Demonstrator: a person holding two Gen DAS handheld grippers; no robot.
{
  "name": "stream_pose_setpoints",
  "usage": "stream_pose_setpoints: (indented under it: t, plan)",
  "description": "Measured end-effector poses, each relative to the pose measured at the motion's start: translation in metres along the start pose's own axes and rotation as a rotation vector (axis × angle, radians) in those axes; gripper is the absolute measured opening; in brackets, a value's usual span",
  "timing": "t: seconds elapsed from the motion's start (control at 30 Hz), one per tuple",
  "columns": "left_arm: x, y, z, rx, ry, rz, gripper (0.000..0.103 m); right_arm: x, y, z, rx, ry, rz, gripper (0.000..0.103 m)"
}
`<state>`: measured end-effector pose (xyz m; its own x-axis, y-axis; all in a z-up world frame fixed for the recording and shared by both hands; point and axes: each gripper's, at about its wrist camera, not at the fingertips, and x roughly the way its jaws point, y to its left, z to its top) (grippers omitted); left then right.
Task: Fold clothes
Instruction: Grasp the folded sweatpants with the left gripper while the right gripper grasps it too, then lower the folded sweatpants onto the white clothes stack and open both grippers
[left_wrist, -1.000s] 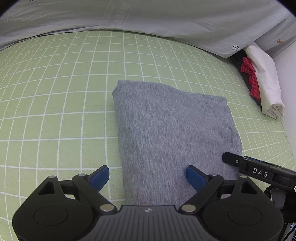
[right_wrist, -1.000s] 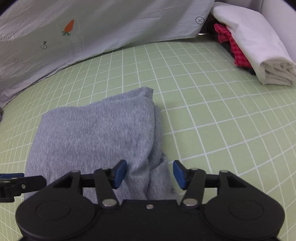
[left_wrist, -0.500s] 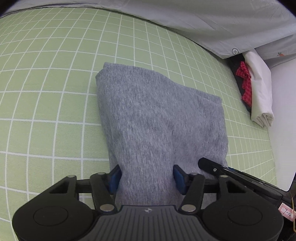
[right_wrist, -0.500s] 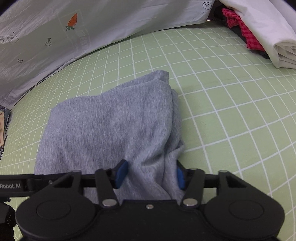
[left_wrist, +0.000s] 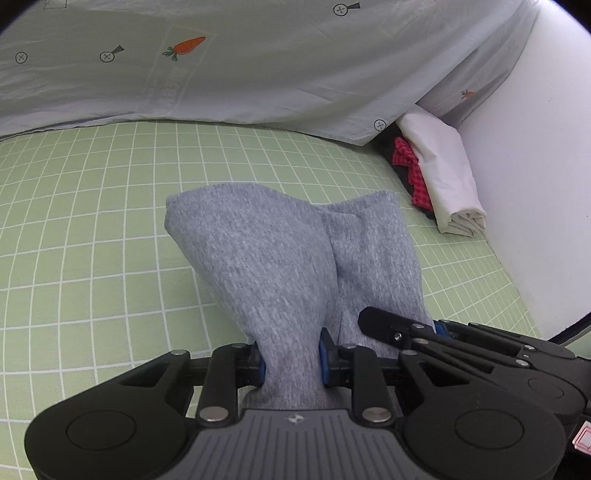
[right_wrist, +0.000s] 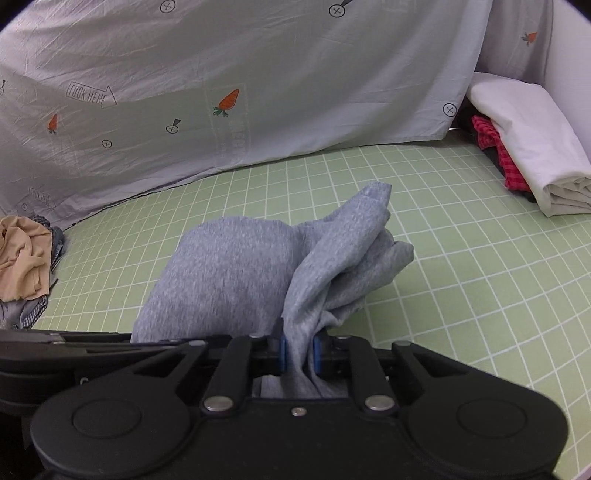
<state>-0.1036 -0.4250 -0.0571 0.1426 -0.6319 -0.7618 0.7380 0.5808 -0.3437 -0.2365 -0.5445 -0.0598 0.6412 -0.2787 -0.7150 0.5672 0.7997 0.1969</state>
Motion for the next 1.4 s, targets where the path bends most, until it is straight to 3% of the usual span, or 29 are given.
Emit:
stream_pose_setpoints:
  t: [0.2, 0.37, 0.53, 0.77, 0.93, 1.07, 1.2, 1.33, 1.4]
  plan:
    - [-0.012, -0.027, -0.011, 0.064, 0.003, -0.015, 0.026, -0.031, -0.010, -0.015, 0.057, -0.038, -0.041, 0.014]
    - [-0.004, -0.071, -0.014, 0.125, 0.006, -0.019, 0.026, -0.053, -0.046, -0.017, 0.133, -0.072, -0.053, 0.014]
    - [0.030, -0.144, -0.008, 0.157, -0.012, -0.023, 0.026, -0.065, -0.117, -0.002, 0.209, -0.103, -0.064, 0.014]
    - [0.090, -0.252, 0.008, 0.113, -0.033, -0.045, 0.026, -0.085, -0.240, 0.040, 0.151, -0.121, -0.083, 0.014]
    - [0.134, -0.325, 0.047, 0.087, -0.085, -0.081, 0.026, -0.085, -0.325, 0.090, 0.127, -0.169, -0.098, 0.014]
    - [0.155, -0.363, 0.099, 0.096, -0.162, -0.092, 0.026, -0.077, -0.364, 0.143, 0.063, -0.239, -0.085, 0.014]
    - [0.173, -0.389, 0.162, 0.133, -0.264, -0.105, 0.026, -0.064, -0.388, 0.206, -0.007, -0.343, -0.086, 0.014]
    - [0.215, -0.389, 0.219, 0.151, -0.315, -0.055, 0.030, -0.031, -0.410, 0.265, -0.020, -0.427, -0.084, 0.015]
    - [0.236, -0.389, 0.247, 0.159, -0.340, -0.030, 0.041, 0.000, -0.424, 0.286, -0.003, -0.446, -0.121, 0.024]
